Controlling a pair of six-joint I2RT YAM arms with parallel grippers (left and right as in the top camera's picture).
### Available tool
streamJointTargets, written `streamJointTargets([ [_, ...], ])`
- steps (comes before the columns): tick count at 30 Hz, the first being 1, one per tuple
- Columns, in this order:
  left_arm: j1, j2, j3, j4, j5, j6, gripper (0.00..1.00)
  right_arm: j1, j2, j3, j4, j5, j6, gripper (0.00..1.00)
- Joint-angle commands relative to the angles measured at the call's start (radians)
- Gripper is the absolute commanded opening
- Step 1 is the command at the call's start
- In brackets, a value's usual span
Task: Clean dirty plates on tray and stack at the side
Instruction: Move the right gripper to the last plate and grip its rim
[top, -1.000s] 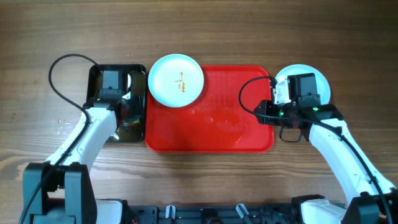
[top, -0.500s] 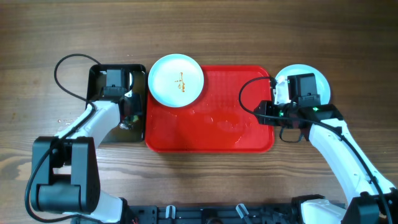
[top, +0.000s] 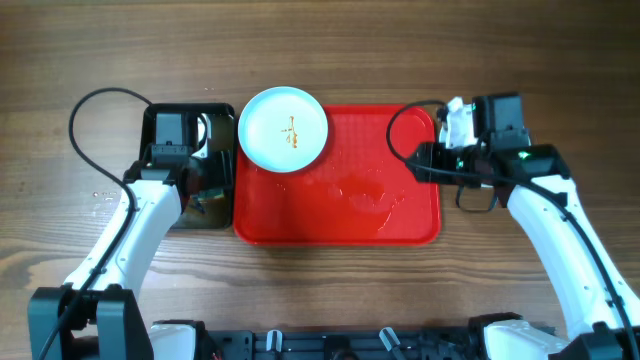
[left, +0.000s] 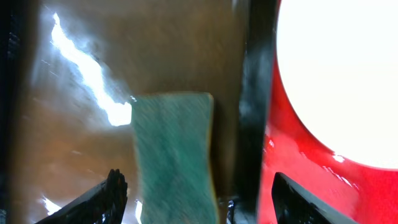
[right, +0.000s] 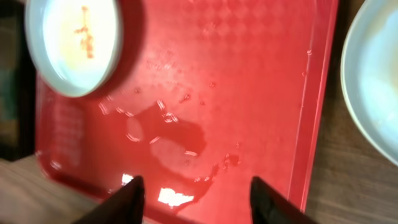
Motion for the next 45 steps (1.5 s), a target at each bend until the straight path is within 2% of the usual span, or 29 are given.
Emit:
streamJointTargets([
  [1,0.004,-0.008,0.009,-0.042,0.080,-0.092,0.72,0.040,0.008,0.159,-0.083,-0.031,-0.048,0.59],
  [3,0.004,-0.008,0.008,-0.055,0.080,-0.092,0.73,0.098,0.048,0.272,-0.140,-0.003,-0.060,0.60],
  [5,0.004,-0.008,0.007,-0.077,0.080,-0.094,0.73,0.167,0.110,0.363,-0.106,0.014,-0.058,0.61],
  [8,0.004,-0.008,0.007,-0.088,0.080,-0.094,0.73,0.221,0.194,0.365,0.074,0.116,0.053,0.61],
  [10,0.004,-0.008,0.007,-0.090,0.080,-0.094,0.73,0.246,0.285,0.365,0.162,0.092,0.093,0.60],
  [11,0.004,-0.008,0.007,-0.090,0.080,-0.094,0.73,0.268,0.386,0.365,0.203,0.092,0.145,0.60],
  [14,0.004,-0.008,0.007,-0.090,0.080,-0.094,0.73,0.296,0.538,0.365,0.278,0.007,0.167,0.59],
  [17,0.004,-0.008,0.007,-0.090,0.080,-0.094,0.73,0.307,0.647,0.365,0.349,0.002,0.287,0.56],
  [20,0.004,-0.008,0.007,-0.090,0.080,-0.094,0.74,0.314,0.688,0.365,0.378,0.002,0.328,0.52],
  [25,0.004,-0.008,0.007,-0.091,0.080,-0.094,0.73,0.354,0.742,0.364,0.405,0.052,0.414,0.50],
  [27,0.004,-0.008,0.007,-0.091,0.080,-0.094,0.74,0.364,0.756,0.364,0.409,0.060,0.415,0.41],
  [29,0.004,-0.008,0.007,-0.091,0.080,-0.094,0.74,0.364,0.766,0.364,0.396,0.072,0.463,0.36],
  [35,0.004,-0.008,0.007,-0.091,0.080,-0.094,0.73,0.363,0.766,0.364,0.297,0.074,0.458,0.06],
  [39,0.004,-0.008,0.007,-0.091,0.080,-0.094,0.74,0.360,0.689,0.364,0.137,0.118,0.365,0.04],
  [43,0.004,-0.008,0.007,-0.090,0.080,-0.094,0.74,0.358,0.645,0.361,-0.132,0.218,0.286,0.04],
  [45,0.004,-0.008,0.007,-0.090,0.080,-0.094,0.74,0.358,0.645,0.340,-0.179,0.244,0.268,0.04],
])
